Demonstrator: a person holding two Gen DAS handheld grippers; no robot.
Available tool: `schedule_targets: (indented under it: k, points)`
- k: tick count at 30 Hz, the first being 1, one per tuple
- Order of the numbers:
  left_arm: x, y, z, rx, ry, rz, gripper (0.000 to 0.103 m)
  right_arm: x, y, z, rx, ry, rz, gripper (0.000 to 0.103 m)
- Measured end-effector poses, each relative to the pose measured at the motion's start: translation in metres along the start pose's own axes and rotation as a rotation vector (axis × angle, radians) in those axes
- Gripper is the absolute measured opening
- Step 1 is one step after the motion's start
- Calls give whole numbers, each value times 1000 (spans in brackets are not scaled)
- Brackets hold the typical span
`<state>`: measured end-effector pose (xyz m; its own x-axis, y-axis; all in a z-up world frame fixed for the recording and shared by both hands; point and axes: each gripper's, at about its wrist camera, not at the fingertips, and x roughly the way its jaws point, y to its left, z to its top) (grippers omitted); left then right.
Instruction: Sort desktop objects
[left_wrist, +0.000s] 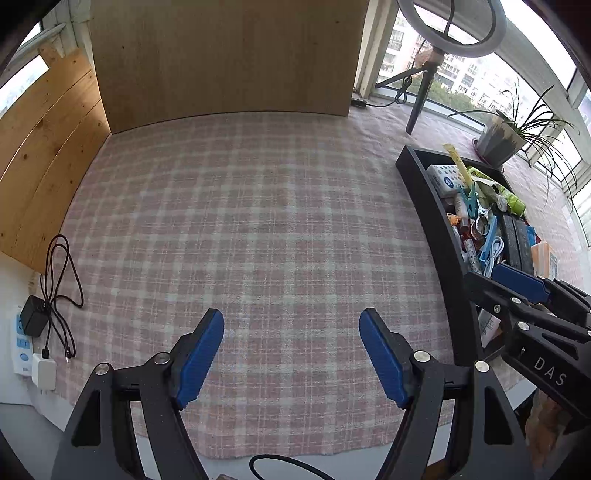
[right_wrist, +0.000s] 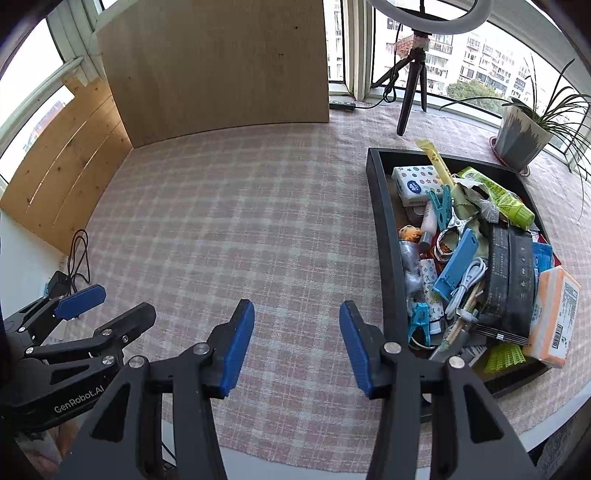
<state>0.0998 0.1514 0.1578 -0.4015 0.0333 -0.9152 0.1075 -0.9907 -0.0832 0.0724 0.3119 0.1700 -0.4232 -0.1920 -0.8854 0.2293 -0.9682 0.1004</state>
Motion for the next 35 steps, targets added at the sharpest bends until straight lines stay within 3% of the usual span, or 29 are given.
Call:
schedule_targets:
  k: [11, 25, 35]
  points:
    - [-3, 50, -3, -47, -23, 0, 74, 7, 41, -12, 19, -2, 11, 49]
    - [-9, 64, -12, -51, -32, 12, 75, 15, 51, -12, 32, 7, 10, 49]
    - [-11, 69, -8, -40, -80, 22, 76, 22, 53, -11, 30, 25, 11, 49]
